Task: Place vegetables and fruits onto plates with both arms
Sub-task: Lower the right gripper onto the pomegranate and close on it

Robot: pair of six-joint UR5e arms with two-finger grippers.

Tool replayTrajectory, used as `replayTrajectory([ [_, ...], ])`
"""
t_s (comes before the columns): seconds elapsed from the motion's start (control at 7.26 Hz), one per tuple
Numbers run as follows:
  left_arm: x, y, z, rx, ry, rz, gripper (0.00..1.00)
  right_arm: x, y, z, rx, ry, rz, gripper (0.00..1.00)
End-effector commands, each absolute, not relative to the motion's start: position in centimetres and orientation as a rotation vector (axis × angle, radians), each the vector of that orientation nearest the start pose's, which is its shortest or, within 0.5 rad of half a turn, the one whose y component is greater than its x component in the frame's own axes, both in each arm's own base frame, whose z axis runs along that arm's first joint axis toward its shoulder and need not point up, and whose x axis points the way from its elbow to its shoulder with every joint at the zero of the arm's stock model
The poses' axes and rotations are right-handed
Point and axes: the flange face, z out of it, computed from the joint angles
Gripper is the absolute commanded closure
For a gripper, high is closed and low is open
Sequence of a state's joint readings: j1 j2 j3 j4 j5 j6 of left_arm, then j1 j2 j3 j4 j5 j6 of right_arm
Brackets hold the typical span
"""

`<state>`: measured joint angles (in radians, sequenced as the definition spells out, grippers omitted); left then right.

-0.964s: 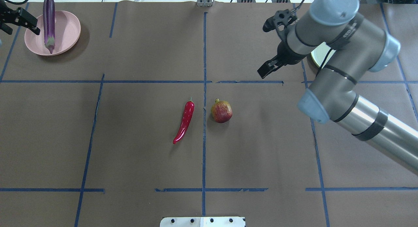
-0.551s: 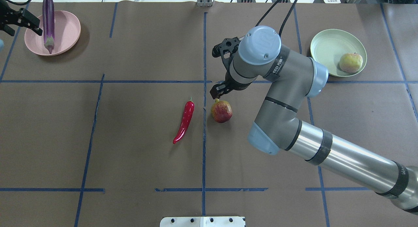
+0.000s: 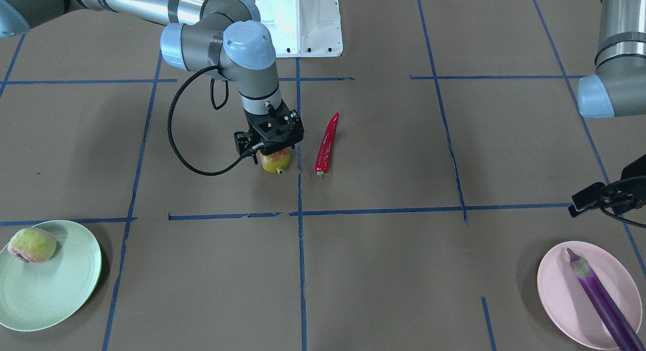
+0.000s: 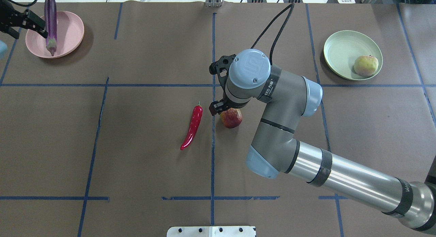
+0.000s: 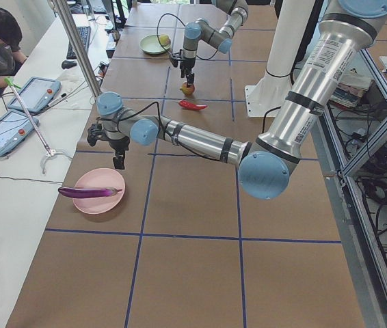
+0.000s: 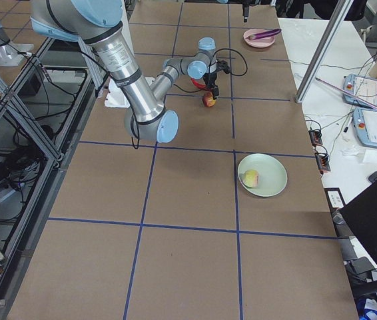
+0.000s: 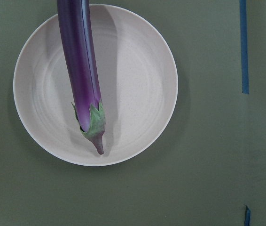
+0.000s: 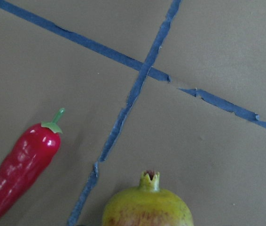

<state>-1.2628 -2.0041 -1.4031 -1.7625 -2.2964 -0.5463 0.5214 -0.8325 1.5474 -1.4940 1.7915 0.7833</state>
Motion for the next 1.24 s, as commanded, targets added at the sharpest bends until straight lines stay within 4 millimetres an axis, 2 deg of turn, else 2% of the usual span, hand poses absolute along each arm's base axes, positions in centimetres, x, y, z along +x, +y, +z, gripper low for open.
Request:
replayTrajectory([
  [0.0,14.3,-66.7,46.5,0.107,0.830,-0.056,0.00,-58.5,-45.2,23.1,0.297,-0.729,-0.341,0.01],
  [0.28,14.1,-66.1,47.2,0.100,0.828,-0.059,0.00,-60.7,-45.4,23.5,0.278,-0.706,-0.349,0.02],
  [0.41,14.2,-65.9,47.1,0.102,0.829,-0.056,0.00,-60.7,-45.4,23.5,0.282,-0.704,-0.354,0.15],
  [0.69,14.1,-65.9,47.2,0.101,0.828,-0.057,0.00,-59.9,-46.0,23.2,0.288,-0.705,-0.380,0.73],
  [0.83,14.2,-65.9,47.2,0.100,0.829,-0.057,0.00,-57.7,-47.8,22.3,0.271,-0.723,-0.357,0.80],
  [0.96,14.1,-65.9,47.1,0.103,0.830,-0.055,0.00,-55.3,-50.6,21.4,0.252,-0.734,-0.321,0.80],
  [1.1,14.2,-65.9,47.1,0.102,0.830,-0.054,0.00,-51.5,-54.2,21.8,0.213,-0.736,-0.264,0.80],
])
